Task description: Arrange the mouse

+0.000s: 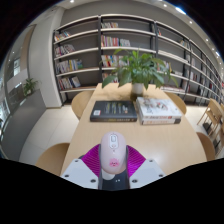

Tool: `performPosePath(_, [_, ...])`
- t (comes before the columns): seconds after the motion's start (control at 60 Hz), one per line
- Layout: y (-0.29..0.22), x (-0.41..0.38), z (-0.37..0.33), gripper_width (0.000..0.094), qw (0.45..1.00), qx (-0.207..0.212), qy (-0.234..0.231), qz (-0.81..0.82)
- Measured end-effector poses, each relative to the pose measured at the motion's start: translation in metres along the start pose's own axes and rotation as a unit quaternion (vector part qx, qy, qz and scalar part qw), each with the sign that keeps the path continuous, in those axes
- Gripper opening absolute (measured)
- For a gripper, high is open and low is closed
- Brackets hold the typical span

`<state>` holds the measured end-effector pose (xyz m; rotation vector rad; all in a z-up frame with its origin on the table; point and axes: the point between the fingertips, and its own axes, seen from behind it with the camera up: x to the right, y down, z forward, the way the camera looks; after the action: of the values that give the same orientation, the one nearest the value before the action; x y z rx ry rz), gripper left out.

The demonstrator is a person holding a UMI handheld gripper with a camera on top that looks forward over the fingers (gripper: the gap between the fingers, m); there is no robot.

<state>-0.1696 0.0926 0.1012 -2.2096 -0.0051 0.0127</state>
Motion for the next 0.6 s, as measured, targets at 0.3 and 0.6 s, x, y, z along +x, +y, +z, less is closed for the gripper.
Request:
performPosePath(0.3, [0.115,-0.031,0.038,0.0311,0.996,-0.084,0.01,-0.023])
performPosePath(0.6, [0.093,-0.019,0.016,0.0831,0.995,-0.093,0.019,0.015])
